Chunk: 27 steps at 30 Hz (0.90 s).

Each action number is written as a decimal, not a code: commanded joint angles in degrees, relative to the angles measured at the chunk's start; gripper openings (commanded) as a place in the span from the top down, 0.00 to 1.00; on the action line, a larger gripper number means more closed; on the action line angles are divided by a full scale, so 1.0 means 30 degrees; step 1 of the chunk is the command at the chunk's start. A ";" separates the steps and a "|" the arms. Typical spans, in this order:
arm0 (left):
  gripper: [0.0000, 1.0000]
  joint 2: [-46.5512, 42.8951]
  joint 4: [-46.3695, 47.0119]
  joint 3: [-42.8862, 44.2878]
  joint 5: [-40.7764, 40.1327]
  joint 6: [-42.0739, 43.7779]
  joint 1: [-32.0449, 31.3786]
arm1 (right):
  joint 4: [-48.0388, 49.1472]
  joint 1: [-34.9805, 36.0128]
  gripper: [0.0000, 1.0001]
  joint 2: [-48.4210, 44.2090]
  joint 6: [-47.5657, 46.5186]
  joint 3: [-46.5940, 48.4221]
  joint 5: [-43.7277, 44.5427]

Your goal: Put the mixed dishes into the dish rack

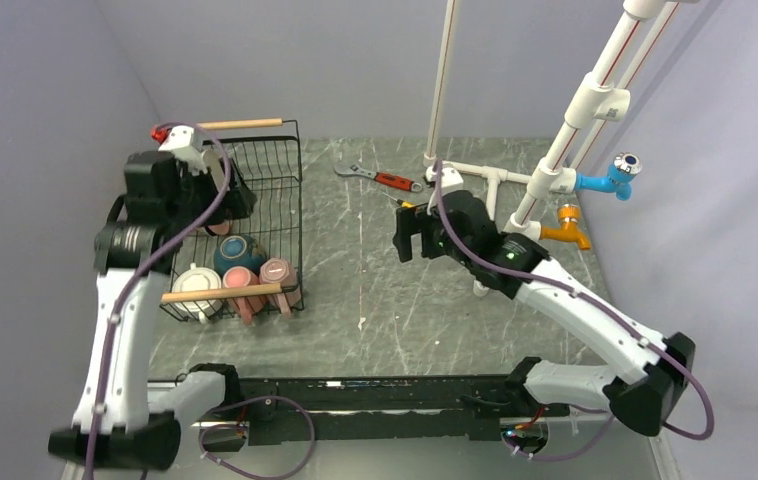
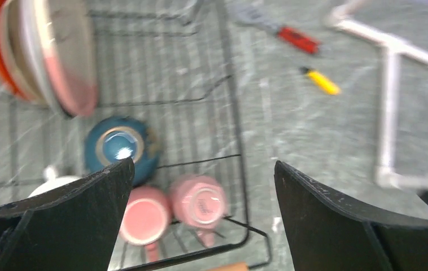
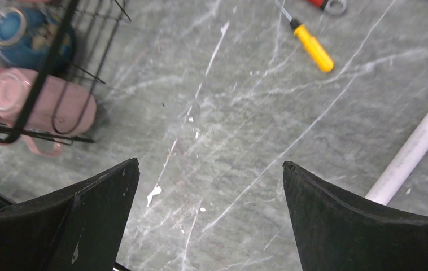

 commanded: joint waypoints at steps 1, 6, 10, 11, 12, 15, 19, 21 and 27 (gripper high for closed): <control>0.01 -0.4021 0.6280 -0.2041 0.8023 -0.0994 -0.0190 | 0.0484 -0.0064 0.00 -0.2260 -0.1130 0.1336 0.1107; 0.00 -0.7535 0.8395 -0.3191 1.1103 -0.1097 -0.0197 | 0.0485 -0.0063 0.00 -0.4888 -0.1579 0.1355 0.1474; 0.01 -0.9898 0.8794 -0.3128 1.1946 -0.0987 -0.0196 | -0.0942 -0.0065 0.00 -0.6319 -0.0815 0.2768 0.2514; 0.01 -1.0475 0.8602 -0.2940 1.1982 -0.0931 -0.0202 | -0.1175 -0.0065 0.00 -0.6734 -0.0685 0.3118 0.2678; 0.01 -1.0770 0.8538 -0.2800 1.1928 -0.0917 -0.0203 | -0.1336 -0.0057 0.00 -0.7166 -0.0632 0.3392 0.2772; 0.01 -1.2383 0.9383 -0.3053 1.1486 -0.1348 -0.0195 | -0.1534 -0.0063 0.00 -0.8570 -0.0646 0.3992 0.3023; 0.01 -1.3993 1.0359 -0.3278 1.0065 -0.2033 -0.0194 | -0.1602 -0.0064 0.00 -1.0288 -0.0958 0.4577 0.3285; 0.00 -1.4399 1.0582 -0.3111 0.9678 -0.2264 -0.0191 | -0.1855 -0.0059 0.00 -1.0761 -0.0796 0.5021 0.3315; 0.01 -1.4092 1.0246 -0.2102 0.9009 -0.2168 -0.0191 | -0.1867 -0.0057 0.00 -1.1824 0.0219 0.5168 0.3338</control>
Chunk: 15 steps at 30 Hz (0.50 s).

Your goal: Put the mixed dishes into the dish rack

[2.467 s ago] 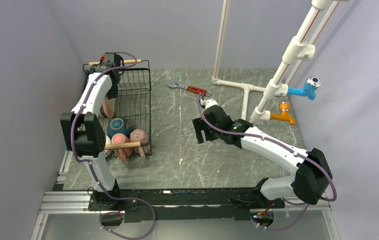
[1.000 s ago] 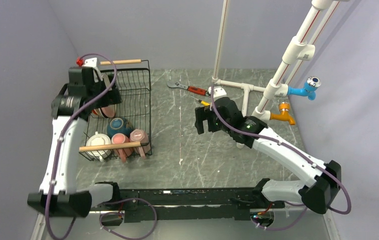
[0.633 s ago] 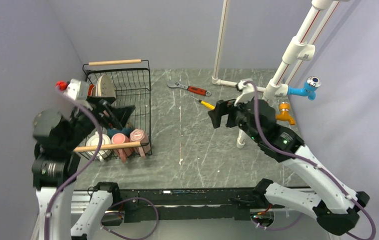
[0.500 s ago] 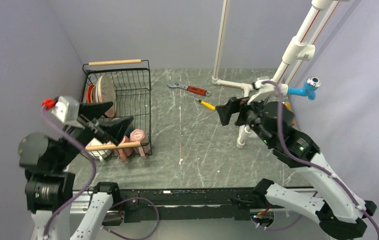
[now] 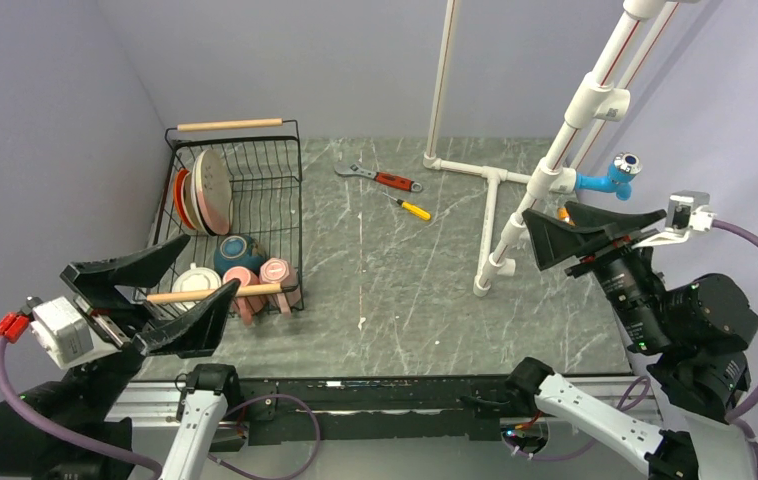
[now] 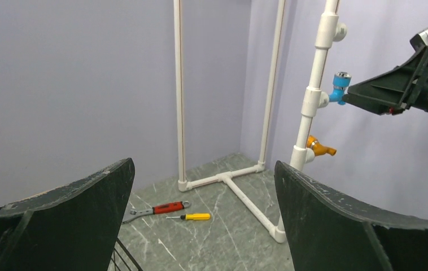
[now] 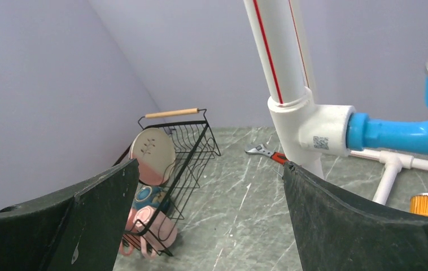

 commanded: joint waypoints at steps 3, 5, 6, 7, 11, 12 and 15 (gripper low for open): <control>0.00 0.0573 0.0550 0.0358 -0.1407 0.0010 -0.0024 | -0.0092 -0.0032 0.00 -0.0495 0.0996 -0.0164 0.0480; 0.01 0.0397 0.0812 -0.0033 -0.2026 0.0136 -0.0031 | 0.0276 -0.0049 0.00 -0.0726 0.1159 -0.0578 0.0498; 0.01 0.0337 0.0864 -0.0147 -0.2367 0.0160 -0.0024 | 0.0474 -0.0065 0.00 -0.0814 0.1244 -0.0815 0.0520; 0.01 0.0322 0.0870 -0.0238 -0.2655 0.0163 -0.0023 | 0.0545 -0.0061 0.00 -0.0844 0.1298 -0.0939 0.0599; 0.00 0.0410 0.1118 -0.0590 -0.2864 0.0051 -0.0038 | 0.0104 -0.0050 0.00 -0.0557 0.1267 -0.0645 0.1456; 0.01 0.0456 0.1195 -0.0678 -0.2827 0.0025 -0.0025 | -0.0039 -0.0046 0.00 -0.0475 0.1327 -0.0503 0.1789; 0.01 0.0546 0.1478 -0.1026 -0.2767 -0.0089 -0.0023 | -0.0273 -0.0050 0.00 -0.0379 0.1283 -0.0210 0.2370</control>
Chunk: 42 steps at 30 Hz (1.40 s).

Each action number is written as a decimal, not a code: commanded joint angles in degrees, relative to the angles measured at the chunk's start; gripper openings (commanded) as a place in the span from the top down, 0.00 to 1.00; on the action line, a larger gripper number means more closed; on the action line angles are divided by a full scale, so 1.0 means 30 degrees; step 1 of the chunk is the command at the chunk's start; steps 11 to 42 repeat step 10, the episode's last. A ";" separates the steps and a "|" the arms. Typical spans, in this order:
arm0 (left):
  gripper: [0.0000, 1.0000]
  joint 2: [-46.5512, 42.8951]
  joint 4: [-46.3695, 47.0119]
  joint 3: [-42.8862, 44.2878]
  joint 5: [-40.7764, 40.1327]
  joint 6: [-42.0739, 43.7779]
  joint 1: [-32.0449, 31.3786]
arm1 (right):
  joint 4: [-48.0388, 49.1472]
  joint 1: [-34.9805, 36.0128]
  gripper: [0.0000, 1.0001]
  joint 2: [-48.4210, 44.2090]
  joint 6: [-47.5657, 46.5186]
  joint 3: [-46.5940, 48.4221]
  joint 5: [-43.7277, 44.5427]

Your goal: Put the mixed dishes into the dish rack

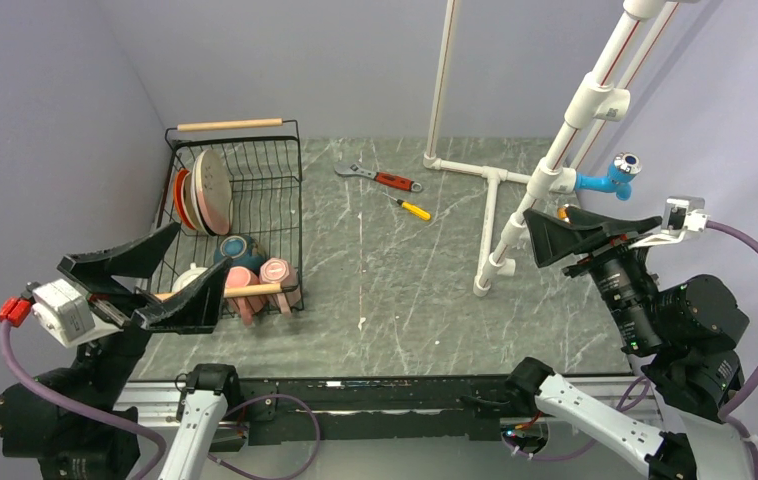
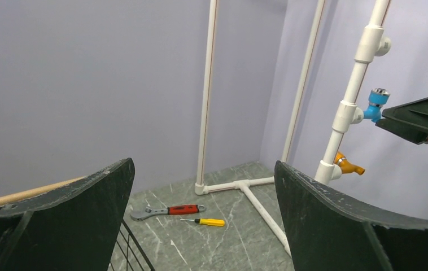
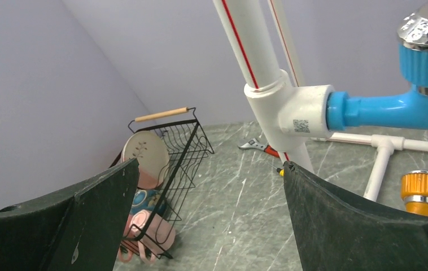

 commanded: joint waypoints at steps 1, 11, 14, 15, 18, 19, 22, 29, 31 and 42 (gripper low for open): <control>0.01 0.0492 0.1246 -0.0495 -0.0356 -0.0140 -0.0023 | -0.0043 -0.0032 0.00 0.0193 0.0137 0.0627 0.1364; 0.01 0.1017 0.1165 -0.0558 -0.0100 -0.0076 -0.0023 | 0.1873 -0.0040 0.00 -0.0947 -0.1290 -0.0797 0.0999; 0.01 0.1017 0.1165 -0.0558 -0.0100 -0.0076 -0.0023 | 0.1873 -0.0040 0.00 -0.0947 -0.1290 -0.0797 0.0999; 0.01 0.1017 0.1165 -0.0558 -0.0100 -0.0076 -0.0023 | 0.1873 -0.0040 0.00 -0.0947 -0.1290 -0.0797 0.0999; 0.01 0.1017 0.1165 -0.0558 -0.0100 -0.0076 -0.0023 | 0.1873 -0.0040 0.00 -0.0947 -0.1290 -0.0797 0.0999; 0.01 0.1017 0.1165 -0.0558 -0.0100 -0.0076 -0.0023 | 0.1873 -0.0040 0.00 -0.0947 -0.1290 -0.0797 0.0999; 0.01 0.1017 0.1165 -0.0558 -0.0100 -0.0076 -0.0023 | 0.1873 -0.0040 0.00 -0.0947 -0.1290 -0.0797 0.0999; 0.01 0.1017 0.1165 -0.0558 -0.0100 -0.0076 -0.0023 | 0.1873 -0.0040 0.00 -0.0947 -0.1290 -0.0797 0.0999; 0.01 0.1017 0.1165 -0.0558 -0.0100 -0.0076 -0.0023 | 0.1873 -0.0040 0.00 -0.0947 -0.1290 -0.0797 0.0999; 0.01 0.1017 0.1165 -0.0558 -0.0100 -0.0076 -0.0023 | 0.1873 -0.0040 0.00 -0.0947 -0.1290 -0.0797 0.0999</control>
